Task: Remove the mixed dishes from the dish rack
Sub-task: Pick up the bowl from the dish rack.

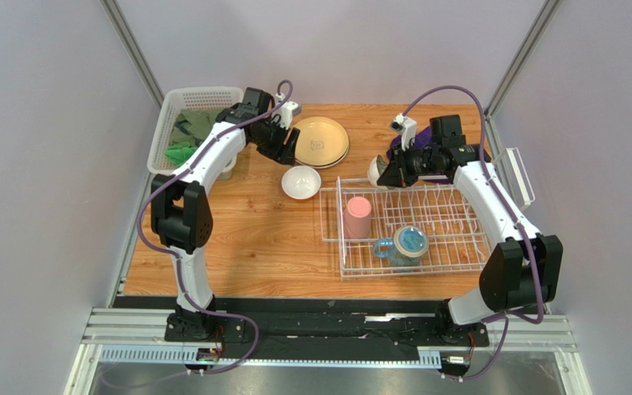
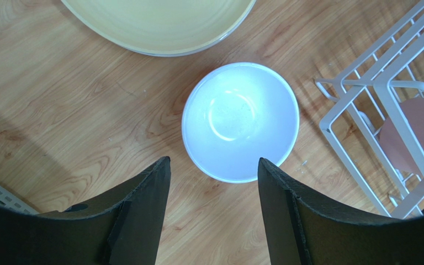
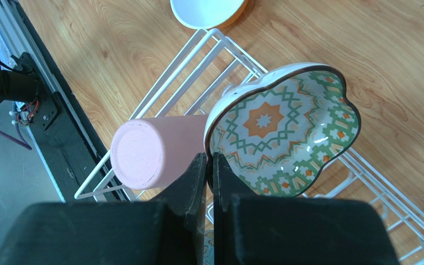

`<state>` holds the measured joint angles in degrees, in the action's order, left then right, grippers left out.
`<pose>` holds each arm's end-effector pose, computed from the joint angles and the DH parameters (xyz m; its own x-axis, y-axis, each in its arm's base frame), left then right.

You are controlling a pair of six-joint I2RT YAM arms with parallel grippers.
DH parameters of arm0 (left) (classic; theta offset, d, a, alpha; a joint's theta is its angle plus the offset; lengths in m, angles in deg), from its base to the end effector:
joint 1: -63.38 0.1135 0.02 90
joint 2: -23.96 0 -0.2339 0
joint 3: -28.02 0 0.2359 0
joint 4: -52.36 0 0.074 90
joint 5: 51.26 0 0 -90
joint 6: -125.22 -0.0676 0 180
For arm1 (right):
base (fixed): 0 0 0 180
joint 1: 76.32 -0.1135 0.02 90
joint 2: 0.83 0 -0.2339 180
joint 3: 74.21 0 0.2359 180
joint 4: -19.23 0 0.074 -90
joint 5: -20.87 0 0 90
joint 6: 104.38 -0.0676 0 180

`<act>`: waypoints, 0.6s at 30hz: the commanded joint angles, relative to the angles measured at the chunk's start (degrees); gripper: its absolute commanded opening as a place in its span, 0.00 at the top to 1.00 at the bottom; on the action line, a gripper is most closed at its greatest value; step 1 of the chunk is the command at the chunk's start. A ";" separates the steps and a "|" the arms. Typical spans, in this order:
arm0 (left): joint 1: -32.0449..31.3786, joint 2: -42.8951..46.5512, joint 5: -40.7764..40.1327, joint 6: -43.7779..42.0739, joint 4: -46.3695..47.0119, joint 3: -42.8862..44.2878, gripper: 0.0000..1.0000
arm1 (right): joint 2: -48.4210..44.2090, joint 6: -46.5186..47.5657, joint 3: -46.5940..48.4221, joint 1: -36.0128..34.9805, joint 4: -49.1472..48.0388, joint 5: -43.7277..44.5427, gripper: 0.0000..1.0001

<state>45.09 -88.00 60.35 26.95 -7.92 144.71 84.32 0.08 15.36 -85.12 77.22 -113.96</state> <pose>0.3909 -0.1554 0.2370 -0.7044 0.3737 -0.6035 0.5971 0.7716 -0.2192 0.2969 0.0942 0.2666 -0.6395 -0.2782 -0.7167 -0.7042 0.5859 0.4010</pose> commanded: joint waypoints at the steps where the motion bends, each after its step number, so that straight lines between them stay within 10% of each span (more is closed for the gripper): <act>1: -0.09 3.94 2.21 -1.13 -0.60 2.90 0.32 | -2.97 1.89 4.09 0.27 0.79 0.80 1.00; 18: -3.34 5.09 3.71 -0.25 -17.56 21.60 0.34 | -7.97 8.65 10.60 -14.39 6.24 24.51 1.00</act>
<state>43.26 -84.55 63.54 27.54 -18.10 159.72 78.83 5.11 23.33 -95.02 83.99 -98.12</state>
